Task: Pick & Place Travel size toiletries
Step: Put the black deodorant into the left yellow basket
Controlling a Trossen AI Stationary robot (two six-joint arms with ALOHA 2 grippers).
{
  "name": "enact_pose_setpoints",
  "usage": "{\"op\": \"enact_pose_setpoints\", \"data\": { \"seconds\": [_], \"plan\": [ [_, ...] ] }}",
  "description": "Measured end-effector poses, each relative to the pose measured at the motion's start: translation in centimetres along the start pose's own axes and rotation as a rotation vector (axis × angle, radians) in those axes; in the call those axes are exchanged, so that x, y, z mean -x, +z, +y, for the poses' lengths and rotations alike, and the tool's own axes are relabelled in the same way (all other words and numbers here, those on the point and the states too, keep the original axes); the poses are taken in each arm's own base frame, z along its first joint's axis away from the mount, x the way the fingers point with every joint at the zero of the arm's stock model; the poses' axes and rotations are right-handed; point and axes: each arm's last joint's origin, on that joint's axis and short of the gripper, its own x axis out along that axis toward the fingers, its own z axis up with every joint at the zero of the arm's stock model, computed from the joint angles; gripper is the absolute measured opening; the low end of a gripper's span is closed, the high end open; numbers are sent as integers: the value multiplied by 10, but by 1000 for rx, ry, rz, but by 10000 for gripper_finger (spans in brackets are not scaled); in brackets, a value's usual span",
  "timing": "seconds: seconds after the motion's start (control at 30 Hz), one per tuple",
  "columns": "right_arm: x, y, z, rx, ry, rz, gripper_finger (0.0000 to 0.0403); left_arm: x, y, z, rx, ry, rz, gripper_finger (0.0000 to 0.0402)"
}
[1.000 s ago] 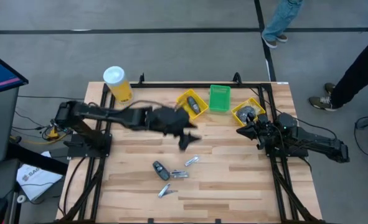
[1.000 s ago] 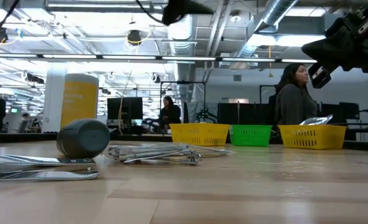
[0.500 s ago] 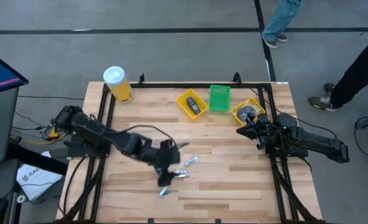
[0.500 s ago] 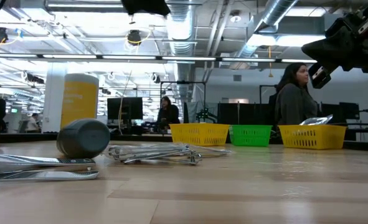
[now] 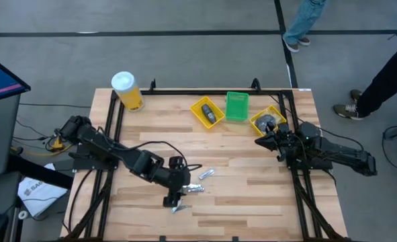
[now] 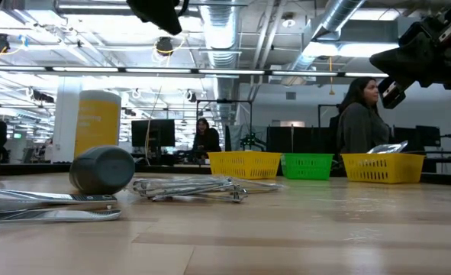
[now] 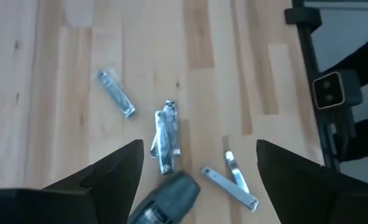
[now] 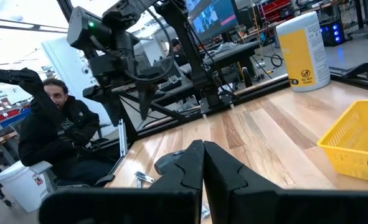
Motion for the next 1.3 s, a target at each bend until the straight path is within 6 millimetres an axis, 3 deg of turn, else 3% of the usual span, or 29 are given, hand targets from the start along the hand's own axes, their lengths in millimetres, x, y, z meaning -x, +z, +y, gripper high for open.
{"op": "enact_pose_setpoints", "data": {
  "seconds": [0.77,1.1,1.3],
  "plan": [
    [0,0,0,0,0,0,0,-1,-16,5,-28,113,113,301],
    [0,0,0,0,0,1,0,-32,-59,12,-54,150,232,301],
    [0,0,0,0,0,0,0,-53,-79,15,-99,69,212,301]
  ]
}}
